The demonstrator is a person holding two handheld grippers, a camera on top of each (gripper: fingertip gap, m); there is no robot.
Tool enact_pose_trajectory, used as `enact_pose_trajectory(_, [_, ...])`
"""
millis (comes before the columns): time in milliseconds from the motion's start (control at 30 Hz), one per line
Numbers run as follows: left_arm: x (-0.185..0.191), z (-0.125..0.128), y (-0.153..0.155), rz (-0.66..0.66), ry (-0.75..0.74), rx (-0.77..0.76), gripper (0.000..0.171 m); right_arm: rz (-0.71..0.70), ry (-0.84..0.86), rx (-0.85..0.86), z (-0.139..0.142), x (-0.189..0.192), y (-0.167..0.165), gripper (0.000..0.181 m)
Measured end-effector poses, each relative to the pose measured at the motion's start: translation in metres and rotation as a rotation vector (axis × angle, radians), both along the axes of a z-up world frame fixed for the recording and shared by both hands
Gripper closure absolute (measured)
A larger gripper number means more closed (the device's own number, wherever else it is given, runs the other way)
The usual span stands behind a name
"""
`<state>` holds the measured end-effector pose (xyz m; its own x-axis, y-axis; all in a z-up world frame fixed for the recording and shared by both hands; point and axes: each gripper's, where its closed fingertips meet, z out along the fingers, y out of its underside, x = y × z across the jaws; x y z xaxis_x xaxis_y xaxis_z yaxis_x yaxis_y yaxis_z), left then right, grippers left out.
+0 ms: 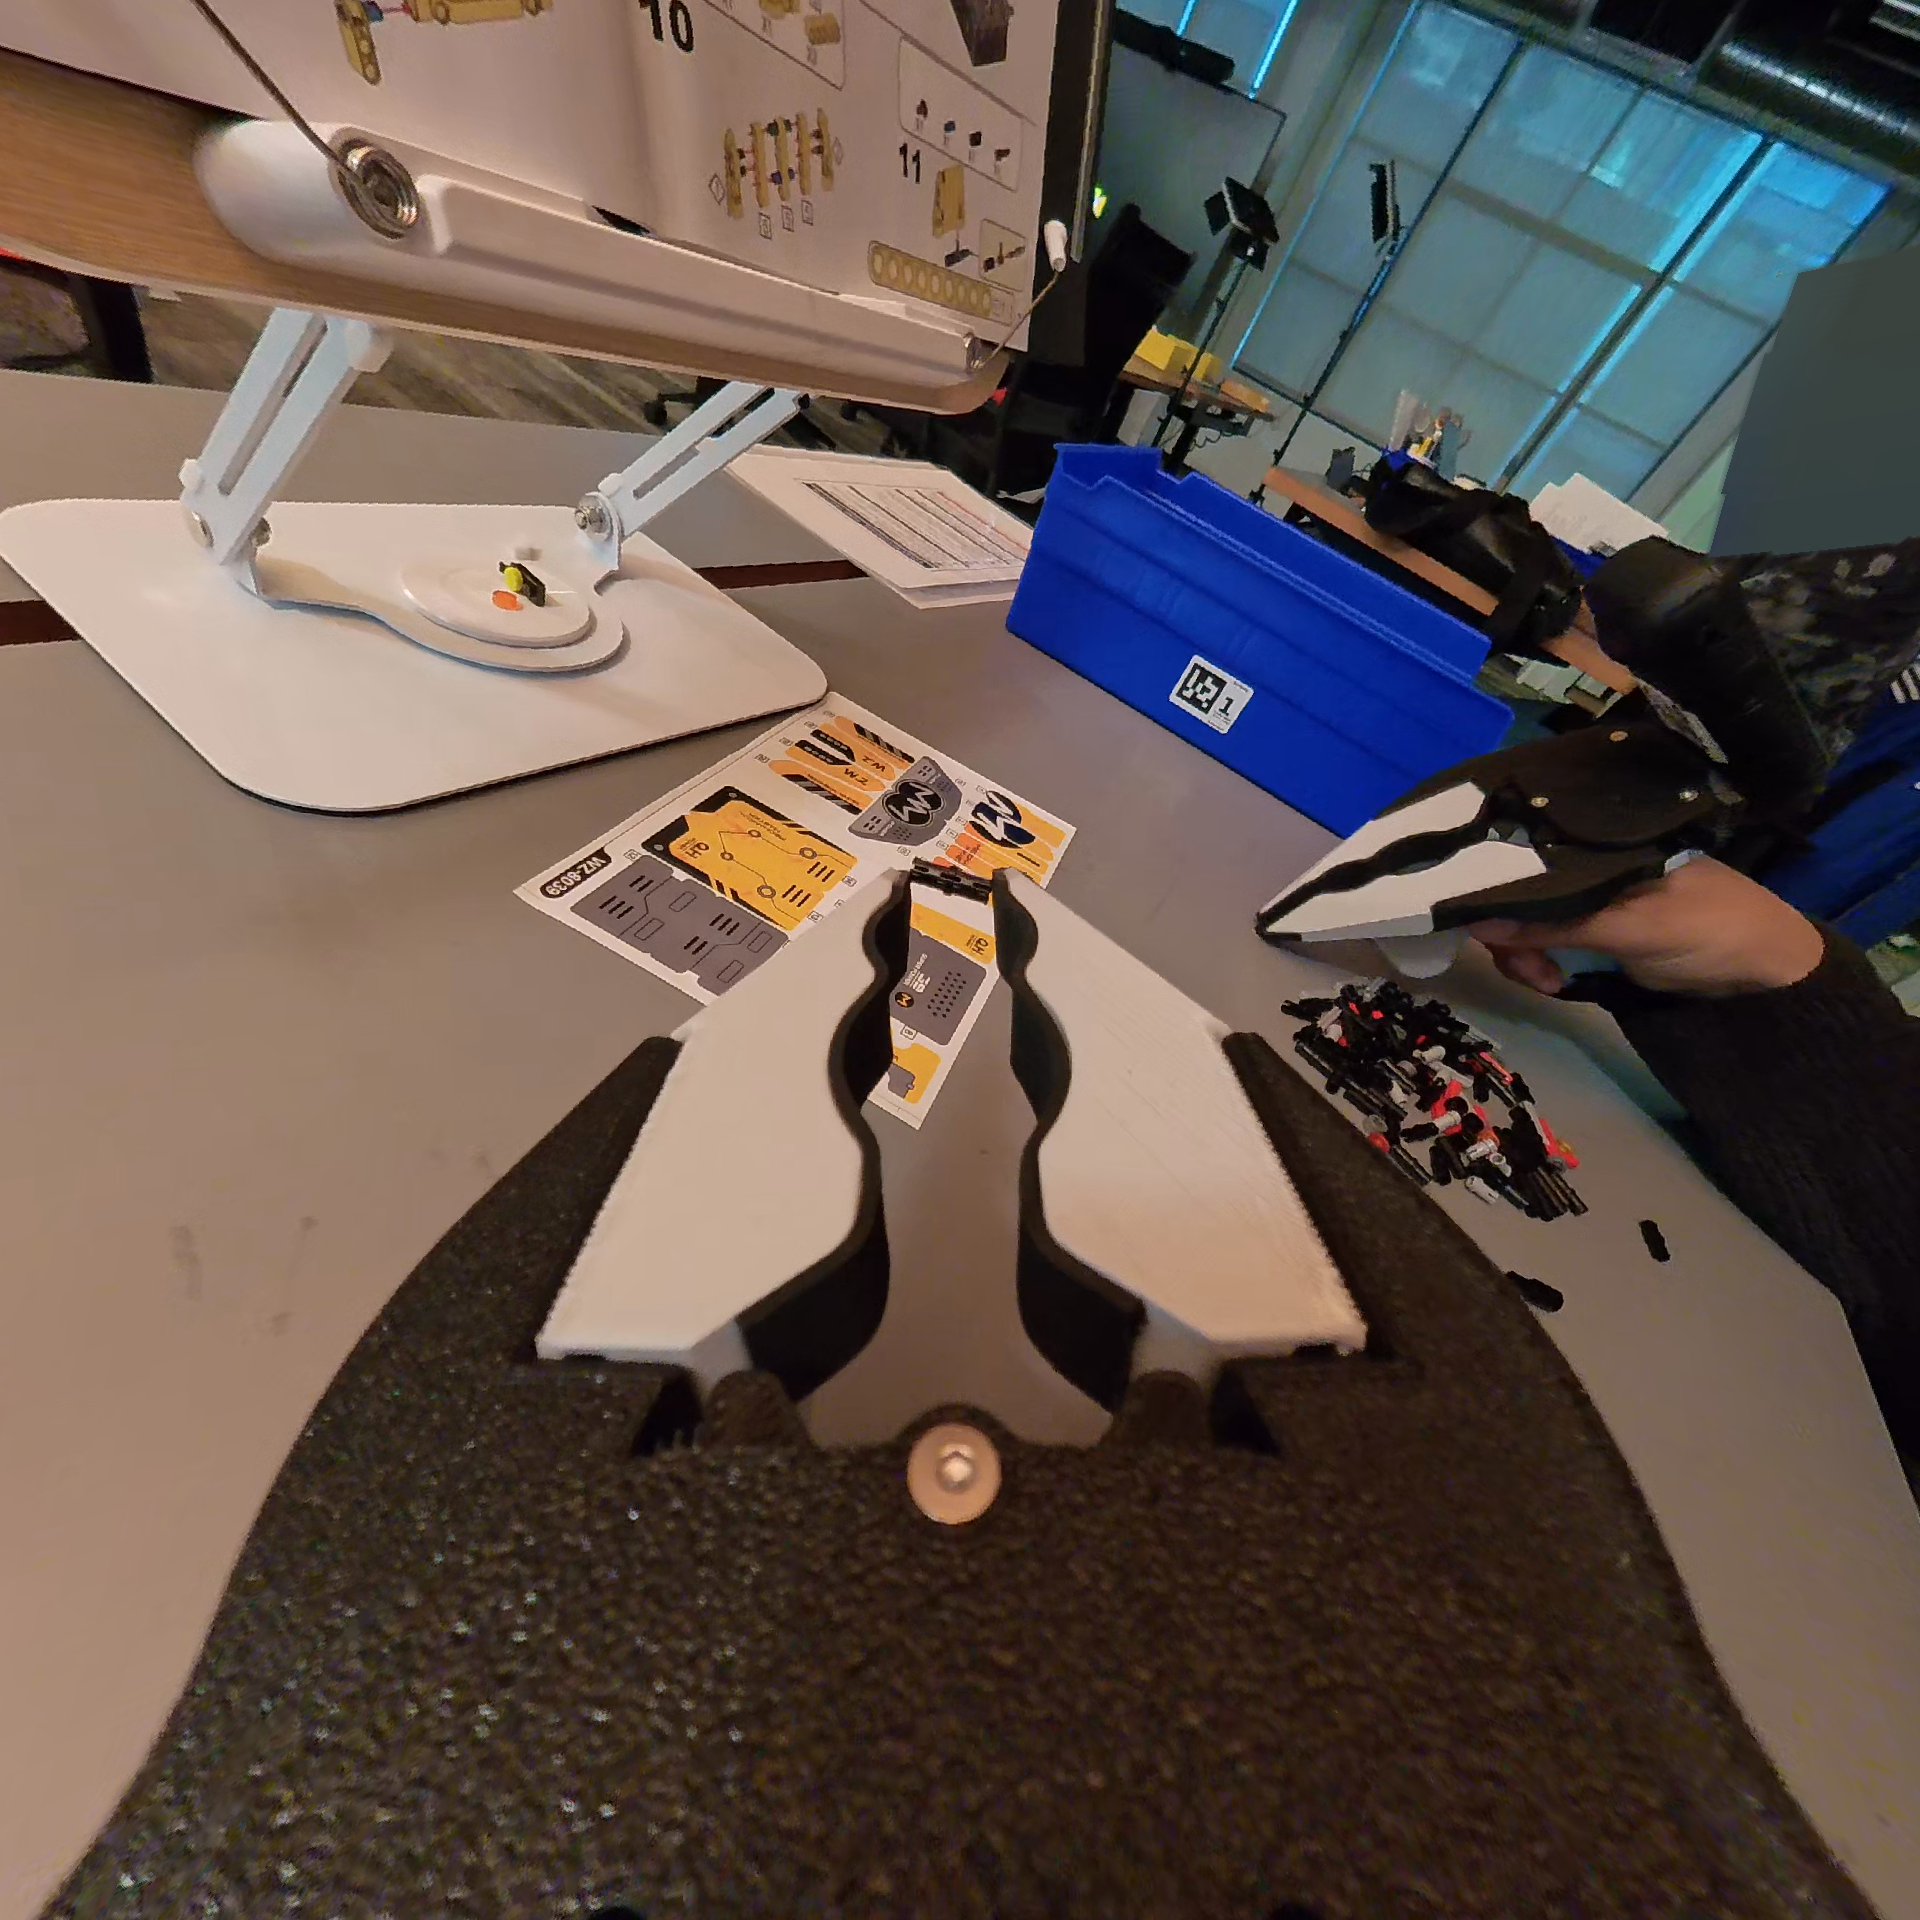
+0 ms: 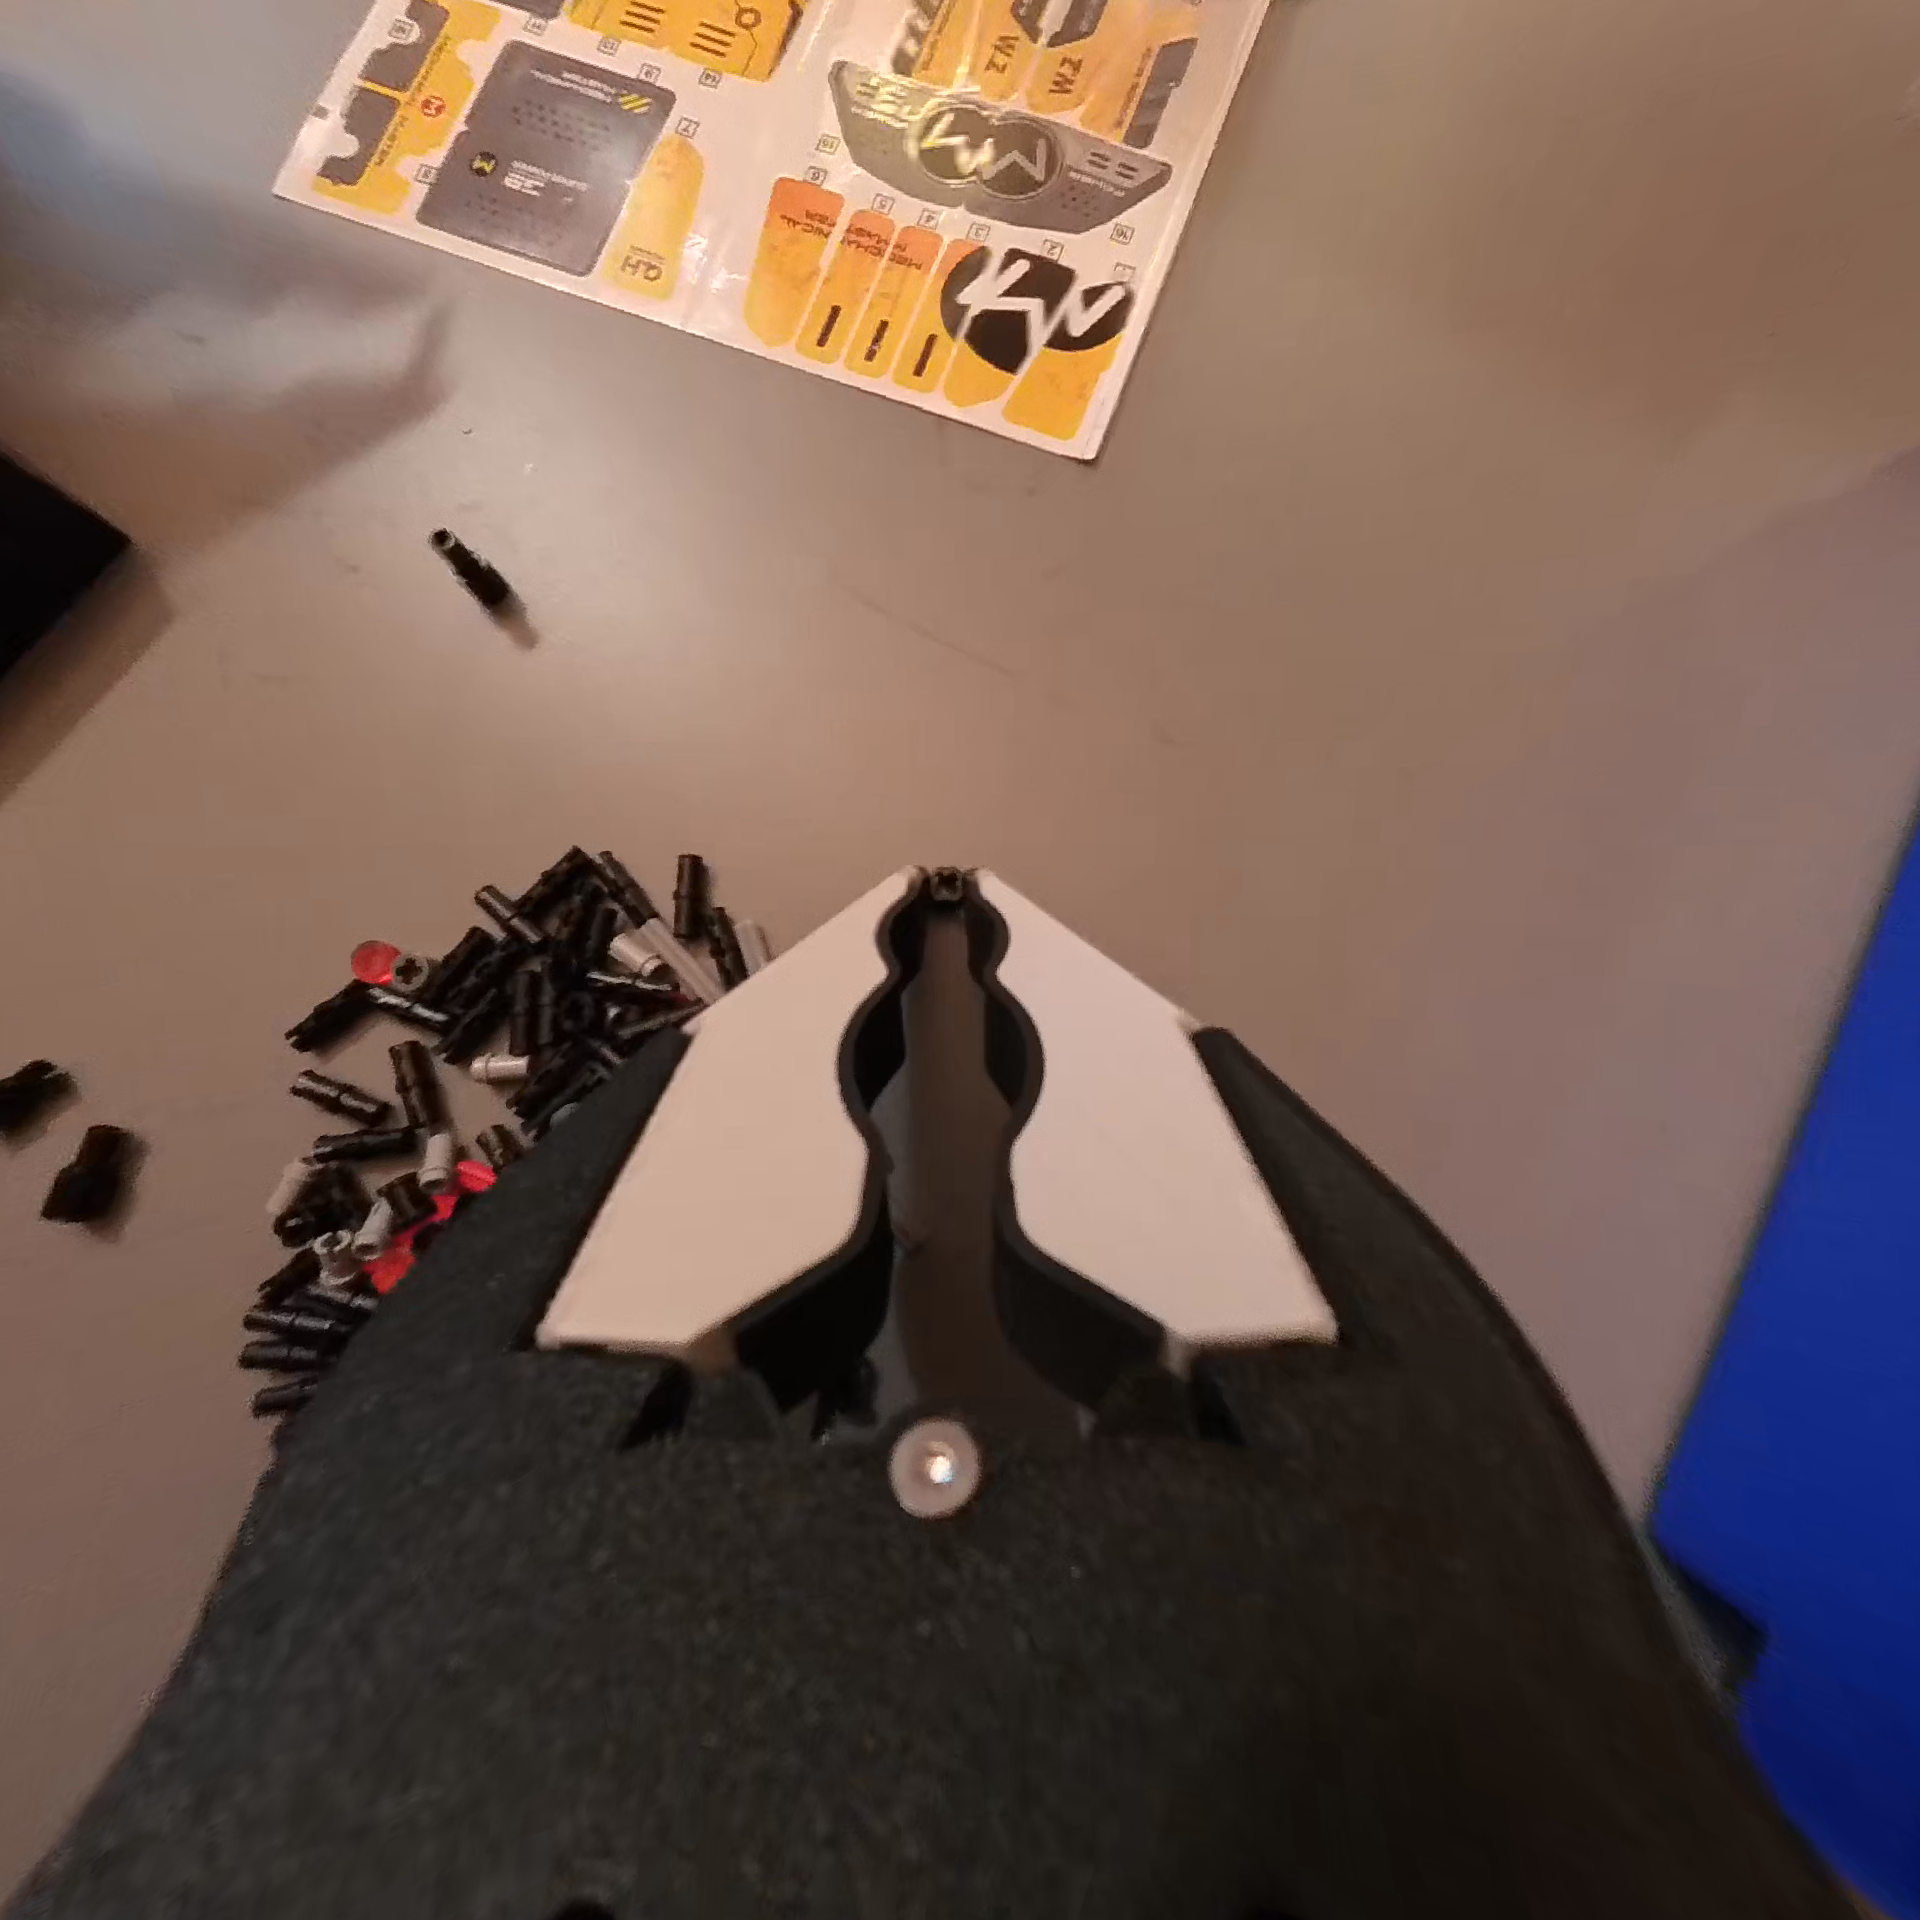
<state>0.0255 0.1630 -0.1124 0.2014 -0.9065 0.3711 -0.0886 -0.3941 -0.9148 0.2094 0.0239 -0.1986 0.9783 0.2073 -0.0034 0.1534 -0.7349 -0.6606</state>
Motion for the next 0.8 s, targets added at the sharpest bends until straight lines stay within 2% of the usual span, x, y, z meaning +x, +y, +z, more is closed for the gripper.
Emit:
enact_pose_trajectory(100, [0.0, 0.0, 0.0, -0.001, 0.002, 0.002, 0.157, 0.035, 0.09, -0.015, 0.0, -0.009, -0.003, 0.174])
enact_pose_trajectory(267, [0.0, 0.0, 0.0, 0.0, 0.0, -0.001, 0.157, 0.0, 0.013, -0.003, -0.001, 0.002, -0.001, 0.174])
enact_pose_trajectory(733, [0.0, 0.0, 0.001, 0.003, -0.002, -0.005, 0.157, 0.014, 0.031, 0.023, -0.001, 0.002, 0.0, 0.174])
enact_pose_trajectory(800, [0.0, 0.0, 0.001, 0.003, -0.002, -0.005, 0.157, 0.012, 0.057, 0.027, 0.001, 0.0, 0.001, 0.168])
